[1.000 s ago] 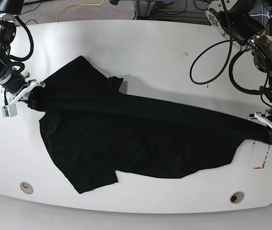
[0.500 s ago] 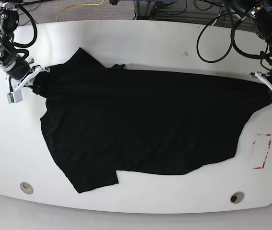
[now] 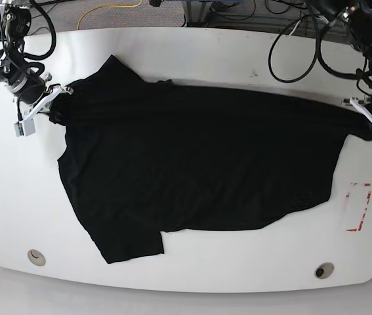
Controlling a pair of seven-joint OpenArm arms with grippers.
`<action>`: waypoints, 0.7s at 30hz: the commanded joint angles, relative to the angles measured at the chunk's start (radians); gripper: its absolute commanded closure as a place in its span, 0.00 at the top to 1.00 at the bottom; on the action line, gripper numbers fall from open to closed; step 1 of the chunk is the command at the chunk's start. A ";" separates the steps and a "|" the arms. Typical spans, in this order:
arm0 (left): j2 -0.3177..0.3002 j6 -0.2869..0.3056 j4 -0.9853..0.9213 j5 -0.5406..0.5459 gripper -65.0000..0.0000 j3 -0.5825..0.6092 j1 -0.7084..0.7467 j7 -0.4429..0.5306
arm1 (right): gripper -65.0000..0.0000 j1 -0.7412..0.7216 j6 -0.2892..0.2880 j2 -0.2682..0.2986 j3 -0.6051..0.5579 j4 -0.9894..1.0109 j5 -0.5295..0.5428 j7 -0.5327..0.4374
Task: Fold the T-shirt properly
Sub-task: 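Lay the stretched shirt edge down on the table with both grippers, then lift the shirt again with both grippers and swing it toward the robot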
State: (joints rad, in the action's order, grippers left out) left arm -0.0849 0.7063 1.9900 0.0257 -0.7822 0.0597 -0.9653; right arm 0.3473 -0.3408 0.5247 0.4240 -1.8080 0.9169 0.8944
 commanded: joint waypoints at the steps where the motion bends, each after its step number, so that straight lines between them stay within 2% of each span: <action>1: -0.020 -0.008 0.018 0.004 0.00 0.002 -0.077 0.033 | 0.00 -0.043 0.001 0.025 0.013 -0.029 0.008 -0.031; 10: -0.037 -0.008 0.016 -0.002 0.00 0.105 -0.326 -0.020 | 0.00 -0.202 0.001 0.047 0.009 -0.023 -0.011 -0.016; 15: -0.051 -0.073 0.015 -0.002 0.00 0.163 -0.432 -0.047 | 0.00 -0.291 0.001 0.054 -0.018 -0.022 -0.058 -0.016; 21: -0.051 -0.110 0.013 -0.002 0.00 0.224 -0.556 -0.048 | 0.00 -0.428 -0.007 0.056 -0.067 -0.022 -0.164 -0.016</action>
State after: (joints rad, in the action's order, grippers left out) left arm -0.1246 0.6048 1.9896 0.0139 -0.5735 -0.4400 -1.0378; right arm -0.0269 -0.3424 0.5568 0.3527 -1.8160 0.7750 0.9039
